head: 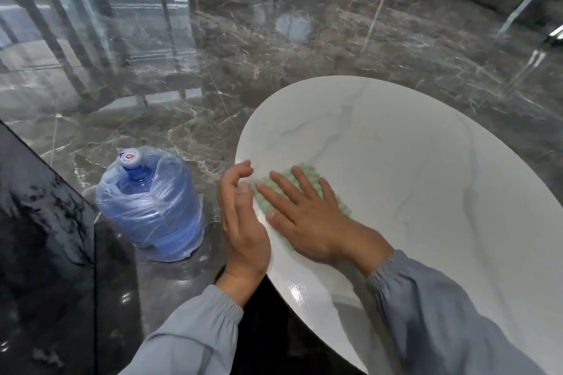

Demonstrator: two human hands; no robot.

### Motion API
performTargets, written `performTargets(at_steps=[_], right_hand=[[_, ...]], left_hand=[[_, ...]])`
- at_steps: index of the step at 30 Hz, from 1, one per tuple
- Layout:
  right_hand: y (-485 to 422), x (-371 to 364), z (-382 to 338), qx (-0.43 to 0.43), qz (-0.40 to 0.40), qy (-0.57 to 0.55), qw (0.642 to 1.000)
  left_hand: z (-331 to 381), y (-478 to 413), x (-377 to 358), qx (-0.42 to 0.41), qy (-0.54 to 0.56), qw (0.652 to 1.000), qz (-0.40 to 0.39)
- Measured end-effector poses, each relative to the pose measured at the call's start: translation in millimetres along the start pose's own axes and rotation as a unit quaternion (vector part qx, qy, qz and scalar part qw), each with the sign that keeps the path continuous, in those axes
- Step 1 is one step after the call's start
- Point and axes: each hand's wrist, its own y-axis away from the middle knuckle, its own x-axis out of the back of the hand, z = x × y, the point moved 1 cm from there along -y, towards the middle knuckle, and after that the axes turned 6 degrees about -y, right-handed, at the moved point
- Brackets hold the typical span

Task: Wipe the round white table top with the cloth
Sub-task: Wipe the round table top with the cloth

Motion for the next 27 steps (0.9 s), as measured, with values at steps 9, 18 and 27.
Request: performTargets(at_steps=[9, 18, 27], right_hand=[[-139, 49, 16, -0.039, 0.005, -0.02, 0.999], [-28, 8, 14, 0.038, 0.028, -0.009, 0.999], [48, 14, 75, -0.05, 0.028, -0.019, 0.998]], left_hand=[[0, -1, -2, -0.012, -0.059, 0.998, -0.019], [-1, -58, -8, -0.071, -0.299, 0.945, -0.11], [-17, -81, -30, -0.139, -0.488, 0.816, -0.277]])
